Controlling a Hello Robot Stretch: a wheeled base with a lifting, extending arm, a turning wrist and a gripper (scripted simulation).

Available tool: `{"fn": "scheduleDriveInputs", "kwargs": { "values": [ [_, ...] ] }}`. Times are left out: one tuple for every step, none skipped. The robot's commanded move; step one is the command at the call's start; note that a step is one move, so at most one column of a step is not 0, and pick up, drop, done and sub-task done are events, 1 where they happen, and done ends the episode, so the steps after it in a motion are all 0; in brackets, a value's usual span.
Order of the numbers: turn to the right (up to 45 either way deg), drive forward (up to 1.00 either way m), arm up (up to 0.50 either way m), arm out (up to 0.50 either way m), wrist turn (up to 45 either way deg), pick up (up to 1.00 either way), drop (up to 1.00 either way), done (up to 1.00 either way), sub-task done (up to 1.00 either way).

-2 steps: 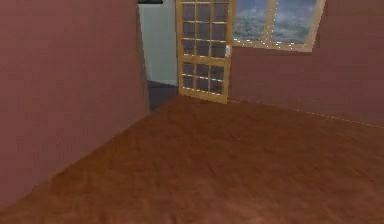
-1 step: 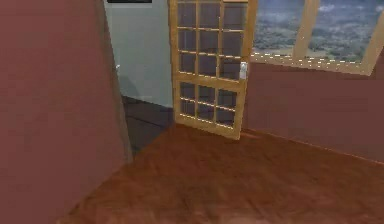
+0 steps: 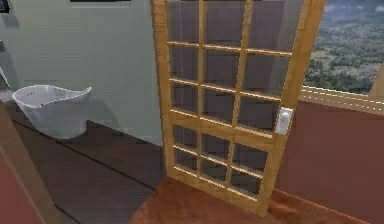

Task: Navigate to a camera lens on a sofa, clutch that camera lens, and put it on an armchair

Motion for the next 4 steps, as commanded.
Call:
{"fn": "scheduleDriveInputs", "kwargs": {
  "values": [
    [0.0,0.55,0.00,0.00,0.0,0.00,0.00,0.00,0.00],
    [-12.0,0.00,0.00,0.00,0.0,0.00,0.00,0.00,0.00],
    [0.0,0.40,0.00,0.00,0.0,0.00,0.00,0.00,0.00],
    [-45.0,0.00,0.00,0.00,0.0,0.00,0.00,0.00,0.00]
  ]
}}
